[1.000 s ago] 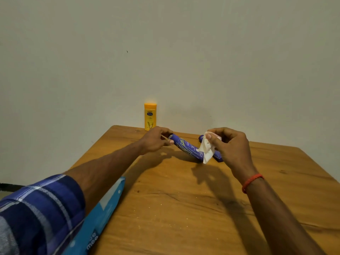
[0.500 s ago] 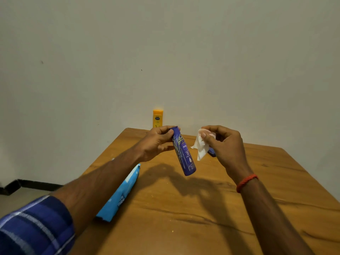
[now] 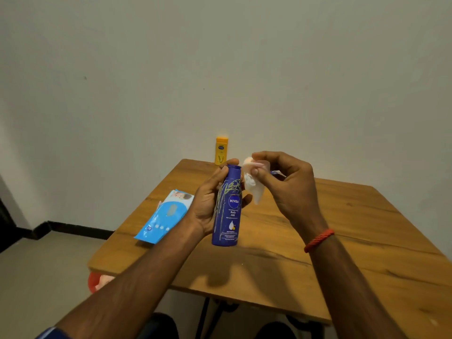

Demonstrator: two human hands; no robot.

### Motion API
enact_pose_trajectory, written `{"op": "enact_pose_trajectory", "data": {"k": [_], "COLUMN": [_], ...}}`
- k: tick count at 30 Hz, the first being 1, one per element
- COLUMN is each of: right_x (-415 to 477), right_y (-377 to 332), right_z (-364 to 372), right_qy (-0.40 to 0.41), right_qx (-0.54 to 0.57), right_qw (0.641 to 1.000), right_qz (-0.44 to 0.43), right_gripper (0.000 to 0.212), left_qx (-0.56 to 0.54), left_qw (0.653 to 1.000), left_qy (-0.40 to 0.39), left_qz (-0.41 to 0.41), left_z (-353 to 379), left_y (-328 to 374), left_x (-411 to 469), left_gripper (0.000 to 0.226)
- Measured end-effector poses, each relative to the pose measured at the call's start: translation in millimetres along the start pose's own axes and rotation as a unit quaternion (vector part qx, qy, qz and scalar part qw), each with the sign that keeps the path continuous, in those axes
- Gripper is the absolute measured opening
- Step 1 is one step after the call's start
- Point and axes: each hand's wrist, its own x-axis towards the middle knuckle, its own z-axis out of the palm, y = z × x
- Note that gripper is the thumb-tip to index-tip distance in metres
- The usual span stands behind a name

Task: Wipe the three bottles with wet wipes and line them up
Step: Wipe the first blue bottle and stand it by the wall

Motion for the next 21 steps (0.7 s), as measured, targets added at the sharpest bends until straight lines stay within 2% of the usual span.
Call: {"op": "enact_pose_trajectory", "data": {"k": [3, 10, 13, 16, 21], "right_x": [-4.7, -21.6, -32.9, -47.6, -76.5], "right_y": [-4.0, -3.0, -1.3, 3.5, 10.4], "right_z": [9.1, 29.2, 32.5, 33.5, 32.9], "right_qy": [-0.005, 0.0, -0.034, -0.072, -0.148], "right_qx": [-0.006, -0.076, -0.092, -0.118, -0.12], "right_qw": [1.0, 0.992, 0.99, 0.983, 0.972], "right_qz": [-0.017, -0.099, -0.105, -0.119, -0.136], "right_gripper": [0.029, 0.037, 0.04, 0.038, 0.035], "left_qx": [-0.006, -0.009, -0.024, -0.036, -0.036], "left_qw": [0.999, 0.998, 0.998, 0.996, 0.995], "left_qy": [0.036, 0.032, 0.044, 0.066, 0.072], "left_qz": [-0.035, -0.045, -0.027, -0.053, -0.066], "left_z": [1.0, 0.8, -1.1, 0.3, -10.5], "left_y": [-1.1, -3.9, -2.7, 2.0, 1.1], "left_x": [-8.9, -15.3, -17.7, -21.4, -17.2], "left_gripper": [0.064, 0.07, 0.059, 0.042, 0.048]}}
